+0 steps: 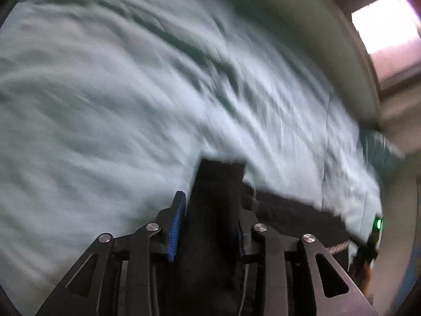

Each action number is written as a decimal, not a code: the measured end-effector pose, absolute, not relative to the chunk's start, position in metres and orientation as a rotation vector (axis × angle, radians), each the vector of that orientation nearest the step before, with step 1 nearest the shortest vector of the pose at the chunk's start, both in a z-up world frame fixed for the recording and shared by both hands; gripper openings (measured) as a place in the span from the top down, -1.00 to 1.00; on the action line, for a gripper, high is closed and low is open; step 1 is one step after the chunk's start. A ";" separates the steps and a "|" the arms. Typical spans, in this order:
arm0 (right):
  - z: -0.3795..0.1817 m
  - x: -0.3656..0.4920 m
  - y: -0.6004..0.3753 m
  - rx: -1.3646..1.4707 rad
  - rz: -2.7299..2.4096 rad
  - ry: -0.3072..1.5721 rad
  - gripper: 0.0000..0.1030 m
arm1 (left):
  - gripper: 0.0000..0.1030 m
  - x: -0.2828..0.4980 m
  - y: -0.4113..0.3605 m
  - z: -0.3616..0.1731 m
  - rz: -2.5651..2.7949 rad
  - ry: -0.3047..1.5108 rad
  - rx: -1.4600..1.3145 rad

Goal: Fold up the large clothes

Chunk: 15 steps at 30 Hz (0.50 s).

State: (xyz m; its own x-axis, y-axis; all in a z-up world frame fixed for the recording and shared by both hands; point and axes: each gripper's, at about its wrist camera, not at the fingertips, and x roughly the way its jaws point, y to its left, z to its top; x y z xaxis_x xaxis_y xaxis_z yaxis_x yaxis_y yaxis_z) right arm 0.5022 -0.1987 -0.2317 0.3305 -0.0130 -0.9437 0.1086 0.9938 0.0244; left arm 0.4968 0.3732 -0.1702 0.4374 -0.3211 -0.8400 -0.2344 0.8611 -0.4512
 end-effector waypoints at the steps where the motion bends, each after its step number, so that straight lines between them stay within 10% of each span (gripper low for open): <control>1: -0.225 0.496 -0.211 0.141 -0.080 1.215 -0.10 | 0.12 0.490 0.381 -0.155 -0.015 1.085 -0.544; 15: -0.130 0.343 -0.108 0.195 0.201 1.109 -0.16 | 0.04 0.353 0.252 -0.095 -0.207 1.083 -0.297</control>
